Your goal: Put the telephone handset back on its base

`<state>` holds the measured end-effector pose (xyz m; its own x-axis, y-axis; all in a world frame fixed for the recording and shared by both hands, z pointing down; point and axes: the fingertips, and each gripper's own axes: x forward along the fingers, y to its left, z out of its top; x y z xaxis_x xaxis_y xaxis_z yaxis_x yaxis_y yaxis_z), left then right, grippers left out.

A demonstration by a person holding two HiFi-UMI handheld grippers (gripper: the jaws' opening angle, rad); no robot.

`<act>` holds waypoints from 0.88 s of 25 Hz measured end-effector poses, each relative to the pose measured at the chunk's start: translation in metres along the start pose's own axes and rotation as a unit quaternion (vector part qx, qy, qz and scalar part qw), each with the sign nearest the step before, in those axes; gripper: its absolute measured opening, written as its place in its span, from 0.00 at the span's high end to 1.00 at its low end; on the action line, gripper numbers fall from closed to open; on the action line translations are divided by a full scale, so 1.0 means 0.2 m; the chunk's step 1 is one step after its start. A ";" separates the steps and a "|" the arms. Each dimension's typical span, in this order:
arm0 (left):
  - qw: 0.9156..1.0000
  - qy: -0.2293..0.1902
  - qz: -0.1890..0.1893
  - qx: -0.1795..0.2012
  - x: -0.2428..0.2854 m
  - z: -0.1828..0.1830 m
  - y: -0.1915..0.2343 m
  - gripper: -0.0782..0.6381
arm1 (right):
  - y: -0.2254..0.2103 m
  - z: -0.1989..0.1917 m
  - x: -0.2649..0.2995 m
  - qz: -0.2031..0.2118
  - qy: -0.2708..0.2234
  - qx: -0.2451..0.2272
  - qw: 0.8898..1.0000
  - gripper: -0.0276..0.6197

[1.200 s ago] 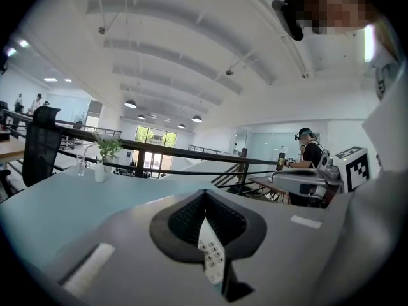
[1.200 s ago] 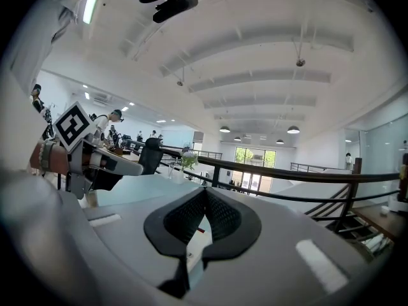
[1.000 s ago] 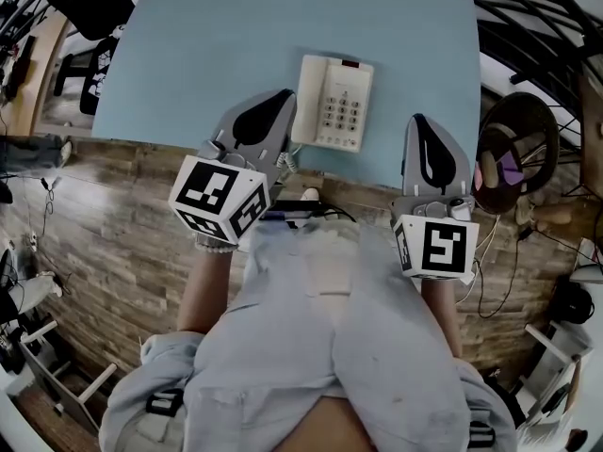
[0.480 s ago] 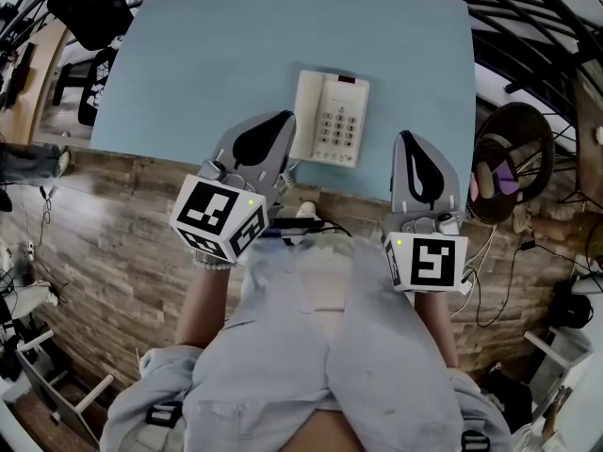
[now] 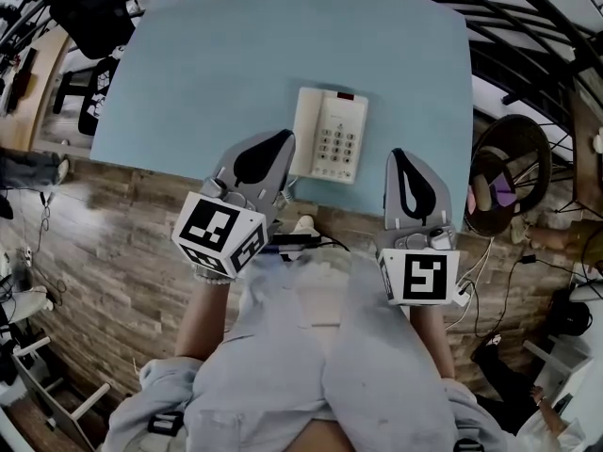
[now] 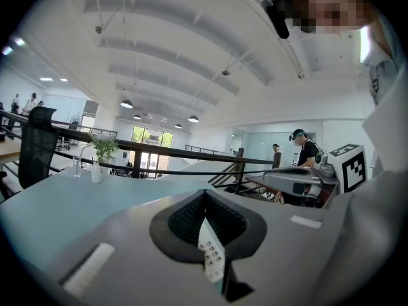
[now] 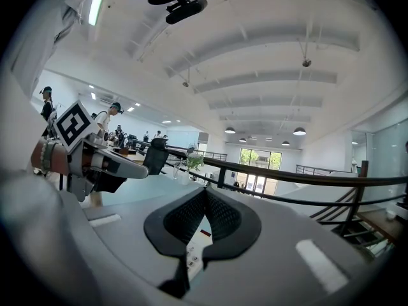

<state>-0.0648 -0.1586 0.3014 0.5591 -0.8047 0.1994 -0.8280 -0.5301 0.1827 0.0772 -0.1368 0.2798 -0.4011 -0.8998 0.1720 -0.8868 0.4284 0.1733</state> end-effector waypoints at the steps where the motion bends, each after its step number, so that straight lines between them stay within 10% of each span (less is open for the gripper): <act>1: 1.000 0.000 0.000 0.000 0.00 0.00 0.00 0.89 | 0.00 0.00 0.00 0.000 0.000 0.000 1.000 0.95; 22: 1.000 -0.001 -0.003 0.000 0.04 0.00 -0.02 0.89 | -0.02 0.02 0.01 -0.001 -0.004 -0.008 1.000 0.95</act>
<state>-0.0579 -0.1628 0.3015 0.5646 -0.8018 0.1958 -0.8243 -0.5354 0.1843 0.0789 -0.1407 0.2755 -0.4005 -0.9015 0.1639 -0.8844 0.4271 0.1884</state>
